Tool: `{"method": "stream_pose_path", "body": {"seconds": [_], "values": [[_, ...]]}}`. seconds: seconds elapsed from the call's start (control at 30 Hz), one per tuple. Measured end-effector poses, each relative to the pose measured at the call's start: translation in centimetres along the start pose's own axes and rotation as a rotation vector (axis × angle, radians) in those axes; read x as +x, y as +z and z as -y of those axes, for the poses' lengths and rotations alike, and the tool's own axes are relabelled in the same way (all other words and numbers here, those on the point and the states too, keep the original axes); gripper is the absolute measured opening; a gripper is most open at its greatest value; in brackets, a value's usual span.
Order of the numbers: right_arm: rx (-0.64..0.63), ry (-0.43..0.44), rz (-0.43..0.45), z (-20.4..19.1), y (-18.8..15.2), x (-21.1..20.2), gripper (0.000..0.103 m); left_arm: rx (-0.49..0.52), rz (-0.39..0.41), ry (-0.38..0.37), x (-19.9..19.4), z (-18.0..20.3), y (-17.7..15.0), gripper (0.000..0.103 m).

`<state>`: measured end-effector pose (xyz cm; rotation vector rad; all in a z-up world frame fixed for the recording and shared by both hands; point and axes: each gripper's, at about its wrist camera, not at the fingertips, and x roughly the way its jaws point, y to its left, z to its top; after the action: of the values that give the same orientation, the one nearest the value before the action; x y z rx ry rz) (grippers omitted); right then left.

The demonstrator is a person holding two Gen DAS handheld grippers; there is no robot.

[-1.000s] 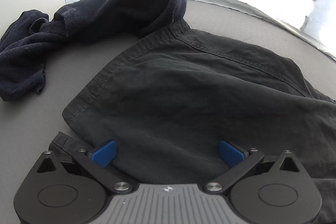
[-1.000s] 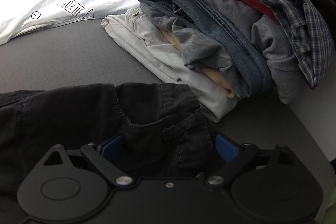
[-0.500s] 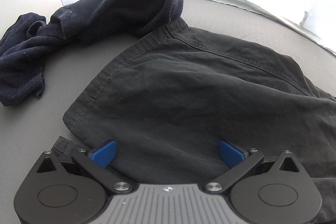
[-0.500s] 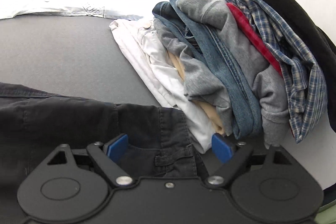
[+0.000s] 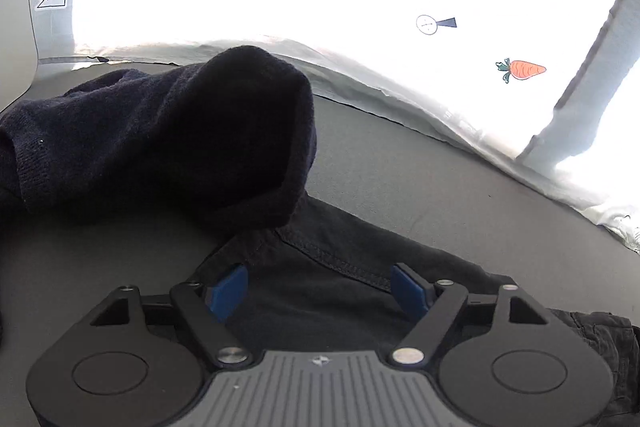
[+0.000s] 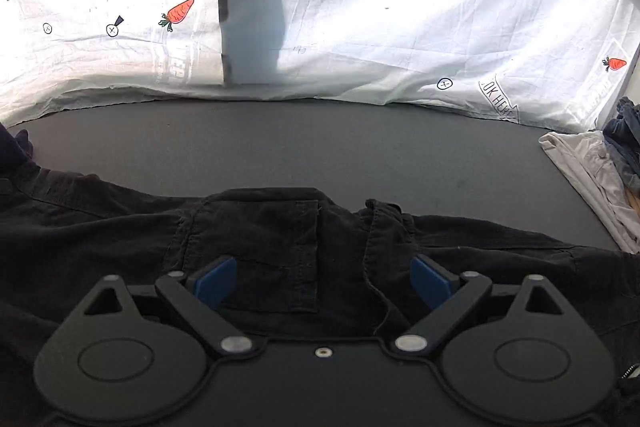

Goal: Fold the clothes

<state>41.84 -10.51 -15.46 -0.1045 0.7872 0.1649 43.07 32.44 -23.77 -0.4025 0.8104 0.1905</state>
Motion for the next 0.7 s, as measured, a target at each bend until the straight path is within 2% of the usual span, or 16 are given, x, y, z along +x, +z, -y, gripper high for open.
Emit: {"method": "stream_pose_path", "body": {"seconds": [0.03,0.07,0.1,0.13,0.17,0.2,0.23,0.3,0.43,0.53,0.6,0.67,0.7], "values": [[-0.019,-0.003,-0.007,-0.9,0.1,0.1,0.095,-0.019,-0.001,-0.009,1.0,-0.8,0.9,0.057],[-0.042,-0.011,-0.014,-1.6,0.2,0.2,0.095,-0.033,0.002,-0.01,2.0,-1.5,1.7,0.056],[-0.065,-0.019,-0.022,-2.4,0.3,0.3,0.095,-0.043,0.003,-0.005,3.1,-2.2,2.5,0.049],[-0.074,-0.033,-0.038,-2.7,0.2,0.5,0.095,-0.045,-0.004,0.006,4.1,-3.0,3.1,0.029],[-0.079,-0.048,-0.057,-2.8,0.1,0.8,0.095,-0.045,-0.016,0.019,5.2,-3.8,3.6,0.018],[-0.085,-0.064,-0.076,-2.9,0.0,1.1,0.095,-0.037,-0.013,0.016,5.9,-4.5,4.1,0.011],[-0.09,-0.079,-0.095,-3.1,-0.1,1.3,0.095,-0.022,0.004,-0.001,6.2,-5.1,4.4,0.009],[-0.07,-0.085,-0.13,-2.7,-0.3,2.0,0.095,0.018,0.032,-0.023,6.7,-6.1,5.2,0.008],[-0.067,-0.103,-0.169,-2.8,-0.1,3.0,0.095,0.103,0.083,0.047,7.5,-7.9,7.1,0.007],[-0.062,-0.104,-0.179,-3.1,0.3,3.5,0.095,0.078,0.122,0.159,9.1,-10.3,9.5,0.007],[-0.067,-0.096,-0.176,-3.4,0.6,3.7,0.095,0.029,0.093,0.185,9.9,-10.7,11.0,0.007],[-0.08,-0.083,-0.174,-3.8,0.8,3.9,0.095,0.028,0.014,0.141,10.3,-9.5,11.5,0.017],[-0.086,-0.076,-0.176,-4.0,0.9,4.1,0.095,0.068,-0.02,0.073,10.2,-8.3,10.9,0.032]]}}
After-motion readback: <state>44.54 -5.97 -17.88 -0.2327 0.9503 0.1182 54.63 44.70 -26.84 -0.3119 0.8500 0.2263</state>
